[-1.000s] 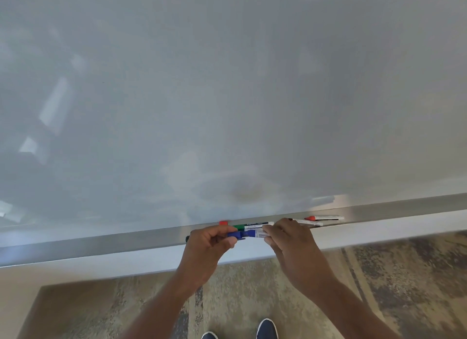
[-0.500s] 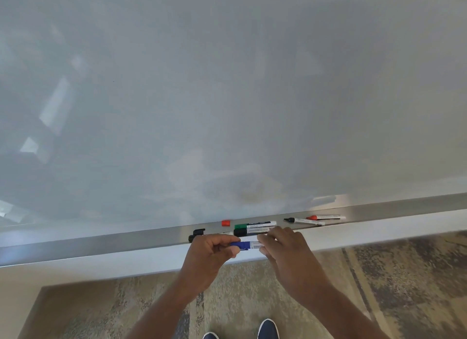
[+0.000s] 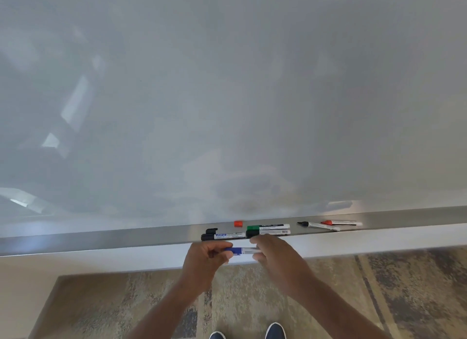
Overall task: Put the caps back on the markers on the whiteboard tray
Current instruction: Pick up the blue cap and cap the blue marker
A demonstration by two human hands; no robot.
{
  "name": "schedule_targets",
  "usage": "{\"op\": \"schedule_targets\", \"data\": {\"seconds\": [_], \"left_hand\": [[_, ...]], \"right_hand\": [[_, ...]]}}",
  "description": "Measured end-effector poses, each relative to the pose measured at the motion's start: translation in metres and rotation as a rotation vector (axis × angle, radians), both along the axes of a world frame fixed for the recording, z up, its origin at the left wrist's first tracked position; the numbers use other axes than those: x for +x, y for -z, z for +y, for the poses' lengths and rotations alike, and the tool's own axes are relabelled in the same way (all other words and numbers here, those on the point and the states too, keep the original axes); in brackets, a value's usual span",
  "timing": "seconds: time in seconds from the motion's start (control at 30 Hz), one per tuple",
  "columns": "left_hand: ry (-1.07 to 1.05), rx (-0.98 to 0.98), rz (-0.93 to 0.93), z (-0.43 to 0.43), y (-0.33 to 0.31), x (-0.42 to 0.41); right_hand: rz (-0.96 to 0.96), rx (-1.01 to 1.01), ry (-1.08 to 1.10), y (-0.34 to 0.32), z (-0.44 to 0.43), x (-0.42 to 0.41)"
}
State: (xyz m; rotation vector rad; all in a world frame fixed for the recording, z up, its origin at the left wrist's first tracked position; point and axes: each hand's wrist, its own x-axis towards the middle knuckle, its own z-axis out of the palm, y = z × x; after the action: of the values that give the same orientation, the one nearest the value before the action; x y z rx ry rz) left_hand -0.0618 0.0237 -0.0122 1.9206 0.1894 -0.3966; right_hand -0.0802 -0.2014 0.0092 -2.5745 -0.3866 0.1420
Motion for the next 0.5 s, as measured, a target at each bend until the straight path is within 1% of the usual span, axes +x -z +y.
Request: {"op": "schedule_targets", "data": {"seconds": [0.13,0.2,0.33,0.43,0.5], "left_hand": [[-0.186,0.017,-0.03,0.013,0.016,0.015],[-0.251,0.071,-0.06,0.02,0.025,0.023],[-0.259,0.27,-0.139,0.035,0.041,0.038],[-0.243,0.353,-0.158,0.044,0.057,0.044],[-0.191,0.382,-0.169,0.046,0.066,0.044]], "right_hand": [[-0.022,-0.048,-0.096,0.017,0.023,0.03],[-0.049,-0.086,-0.087,0.026,0.035,0.045],[-0.06,-0.195,-0.024,0.044,0.048,0.069],[-0.057,-0.252,-0.005,0.055,0.052,0.079],[-0.045,-0.265,-0.018,0.06,0.056,0.082]]}}
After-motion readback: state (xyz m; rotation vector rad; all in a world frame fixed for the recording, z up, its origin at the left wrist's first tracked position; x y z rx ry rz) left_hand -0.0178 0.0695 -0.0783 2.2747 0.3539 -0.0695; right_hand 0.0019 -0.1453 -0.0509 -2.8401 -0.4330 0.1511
